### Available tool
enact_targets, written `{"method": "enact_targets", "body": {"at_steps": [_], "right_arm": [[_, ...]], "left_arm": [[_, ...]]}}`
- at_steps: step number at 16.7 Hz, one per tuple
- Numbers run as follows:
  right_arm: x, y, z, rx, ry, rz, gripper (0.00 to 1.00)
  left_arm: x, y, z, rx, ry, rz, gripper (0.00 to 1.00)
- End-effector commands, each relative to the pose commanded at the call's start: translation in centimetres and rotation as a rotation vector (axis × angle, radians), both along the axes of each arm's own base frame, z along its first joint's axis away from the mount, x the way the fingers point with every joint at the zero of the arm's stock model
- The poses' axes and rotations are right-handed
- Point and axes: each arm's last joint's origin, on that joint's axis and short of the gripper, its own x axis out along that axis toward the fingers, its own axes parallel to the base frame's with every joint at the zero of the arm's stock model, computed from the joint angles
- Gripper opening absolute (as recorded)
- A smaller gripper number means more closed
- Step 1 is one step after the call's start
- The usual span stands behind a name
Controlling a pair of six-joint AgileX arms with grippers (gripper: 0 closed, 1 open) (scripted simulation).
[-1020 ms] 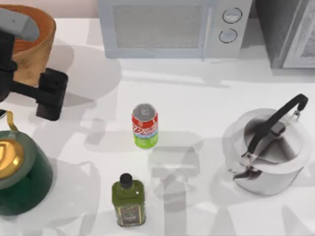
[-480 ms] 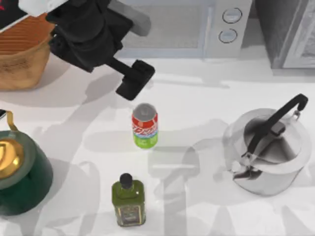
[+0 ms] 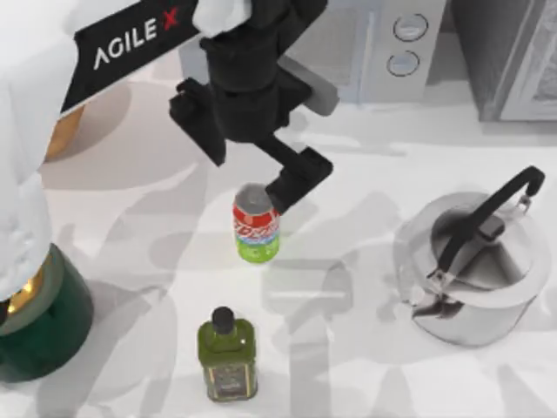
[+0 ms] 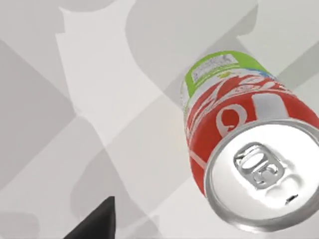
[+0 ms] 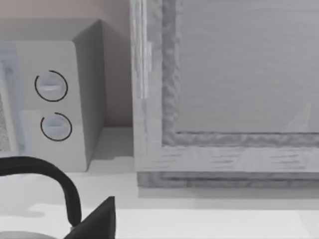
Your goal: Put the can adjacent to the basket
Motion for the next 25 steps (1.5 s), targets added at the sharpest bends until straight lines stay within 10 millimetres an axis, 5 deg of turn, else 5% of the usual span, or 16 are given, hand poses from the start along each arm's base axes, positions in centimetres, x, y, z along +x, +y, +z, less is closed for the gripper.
{"method": "enact_targets", "body": {"at_steps": [7, 15, 19, 25], "right_arm": [[0.0, 0.0, 0.0, 0.000, 0.000, 0.000, 1.00], [0.0, 0.0, 0.0, 0.000, 0.000, 0.000, 1.00], [0.0, 0.0, 0.0, 0.000, 0.000, 0.000, 1.00], [0.0, 0.0, 0.0, 0.000, 0.000, 0.000, 1.00]], "left_arm": [[0.2, -0.1, -0.4, 0.007, 0.009, -0.001, 1.00], [0.1, -0.3, -6.1, 0.007, 0.009, -0.006, 1.00], [0.1, -0.3, -6.3, 0.007, 0.010, -0.006, 1.00], [0.1, -0.3, -6.3, 0.007, 0.010, -0.006, 0.55]]}}
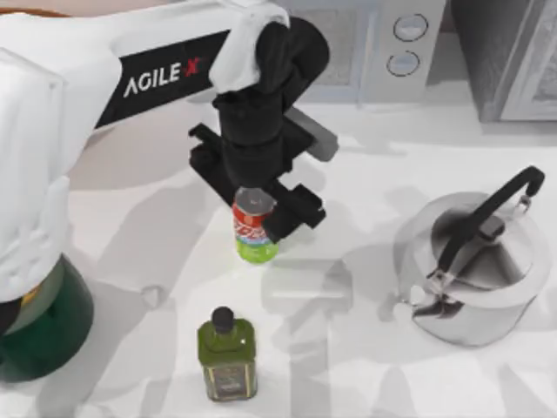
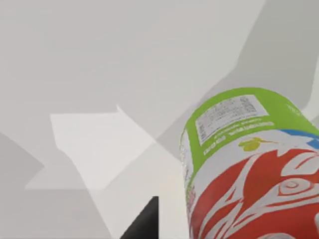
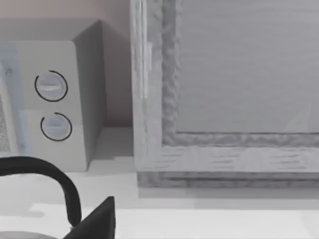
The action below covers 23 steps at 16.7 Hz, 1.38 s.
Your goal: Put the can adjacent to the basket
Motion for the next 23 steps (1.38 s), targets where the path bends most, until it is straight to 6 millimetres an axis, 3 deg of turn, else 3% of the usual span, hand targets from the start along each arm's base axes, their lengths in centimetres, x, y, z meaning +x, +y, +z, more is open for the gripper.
{"method": "enact_targets", "body": {"at_steps": [7, 18, 20, 23], "right_arm": [[0.0, 0.0, 0.0, 0.000, 0.000, 0.000, 1.00], [0.0, 0.0, 0.0, 0.000, 0.000, 0.000, 1.00], [0.0, 0.0, 0.0, 0.000, 0.000, 0.000, 1.00], [0.0, 0.0, 0.0, 0.000, 0.000, 0.000, 1.00]], "left_arm": [[0.0, 0.0, 0.0, 0.000, 0.000, 0.000, 0.02], [0.1, 0.6, 0.3, -0.004, 0.004, 0.005, 0.00], [0.6, 2.8, 1.3, -0.014, 0.017, 0.033, 0.00], [1.7, 8.7, 3.3, -0.042, 0.032, 0.126, 0.00]]}}
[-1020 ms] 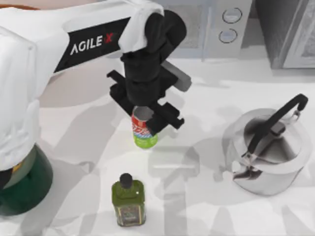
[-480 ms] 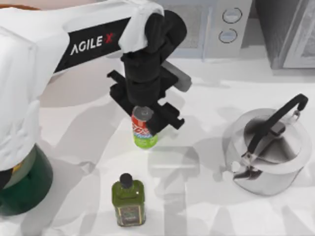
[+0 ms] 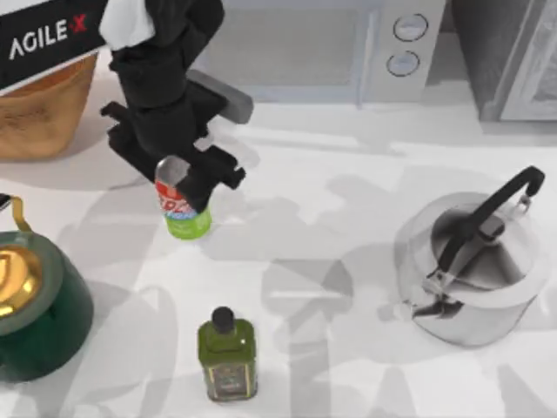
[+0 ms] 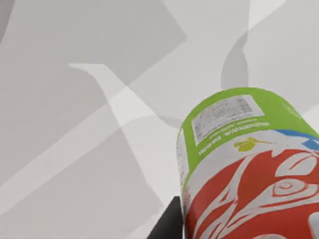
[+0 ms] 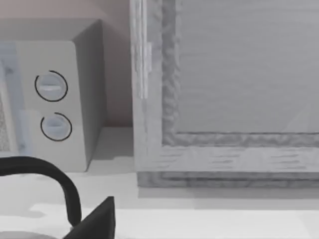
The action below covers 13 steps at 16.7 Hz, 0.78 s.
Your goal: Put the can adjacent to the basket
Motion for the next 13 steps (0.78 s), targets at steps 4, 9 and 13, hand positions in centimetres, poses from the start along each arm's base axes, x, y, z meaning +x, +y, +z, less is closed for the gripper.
{"method": "enact_targets", "body": {"at_steps": [4, 9, 13], "right_arm": [[0.0, 0.0, 0.0, 0.000, 0.000, 0.000, 1.00], [0.0, 0.0, 0.0, 0.000, 0.000, 0.000, 1.00], [0.0, 0.0, 0.0, 0.000, 0.000, 0.000, 1.00]], "left_arm": [[0.8, 10.9, 2.6, -0.028, -0.025, 0.205, 0.00], [-0.6, 24.3, 3.0, 0.010, -0.087, 0.496, 0.00], [-2.6, 30.8, -0.2, 0.048, -0.042, 0.638, 0.00]]}}
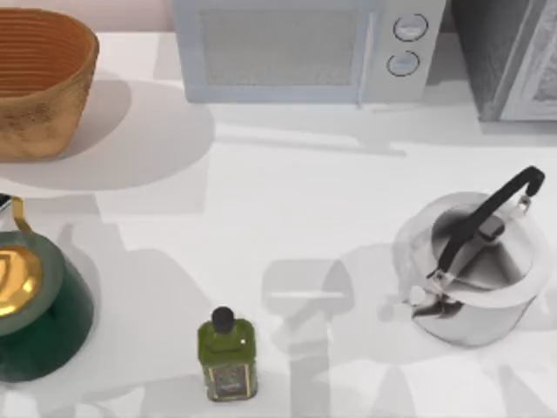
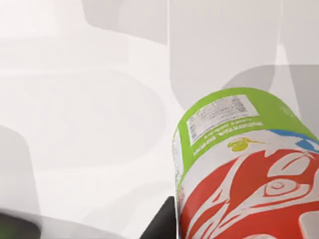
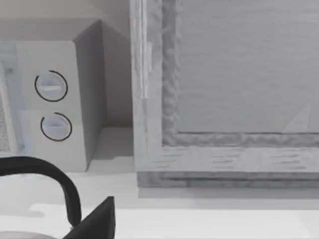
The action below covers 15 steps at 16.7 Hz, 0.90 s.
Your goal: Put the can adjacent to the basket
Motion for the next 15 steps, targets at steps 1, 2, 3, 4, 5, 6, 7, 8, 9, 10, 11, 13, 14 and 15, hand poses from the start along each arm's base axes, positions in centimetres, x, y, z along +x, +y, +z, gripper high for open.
{"method": "enact_targets", "body": {"at_steps": [1, 2, 3, 4, 5, 6, 7, 8, 9, 10, 11, 13, 14, 15], "right_arm": [[0.0, 0.0, 0.0, 0.000, 0.000, 0.000, 1.00], [0.0, 0.0, 0.0, 0.000, 0.000, 0.000, 1.00], [0.0, 0.0, 0.0, 0.000, 0.000, 0.000, 1.00], [0.0, 0.0, 0.0, 0.000, 0.000, 0.000, 1.00], [0.0, 0.0, 0.0, 0.000, 0.000, 0.000, 1.00], [0.0, 0.0, 0.0, 0.000, 0.000, 0.000, 1.00], [0.0, 0.0, 0.0, 0.000, 0.000, 0.000, 1.00], [0.0, 0.0, 0.0, 0.000, 0.000, 0.000, 1.00], [0.0, 0.0, 0.0, 0.000, 0.000, 0.000, 1.00], [0.0, 0.0, 0.0, 0.000, 0.000, 0.000, 1.00], [0.0, 0.0, 0.0, 0.000, 0.000, 0.000, 1.00], [0.0, 0.0, 0.0, 0.000, 0.000, 0.000, 1.00], [0.0, 0.0, 0.0, 0.000, 0.000, 0.000, 1.00], [0.0, 0.0, 0.0, 0.000, 0.000, 0.000, 1.00]], "left_arm": [[-0.3, 0.7, -0.7, -0.002, 0.014, 0.015, 0.00], [-0.4, 1.0, -1.1, -0.003, 0.022, 0.021, 0.00], [-0.5, 1.0, -1.1, -0.003, 0.023, 0.022, 0.00], [-0.5, 1.0, -1.1, -0.003, 0.023, 0.022, 0.00], [-0.5, 1.0, -1.1, -0.003, 0.023, 0.022, 0.00], [-0.4, 0.9, -1.0, -0.002, 0.021, 0.017, 0.00], [-0.4, 0.9, -1.1, -0.002, 0.022, 0.018, 0.00], [-0.4, 0.9, -1.2, -0.002, 0.022, 0.018, 0.00], [-0.4, 1.0, -1.4, -0.002, 0.022, 0.019, 0.00], [-0.4, 1.0, -1.5, -0.003, 0.022, 0.019, 0.00], [-0.4, 1.0, -1.6, -0.003, 0.022, 0.020, 0.00], [-0.4, 1.0, -1.9, -0.003, 0.023, 0.022, 0.00], [-0.4, 1.0, -1.9, -0.003, 0.023, 0.022, 0.00], [-0.4, 1.0, -1.9, -0.003, 0.023, 0.022, 0.00]]}}
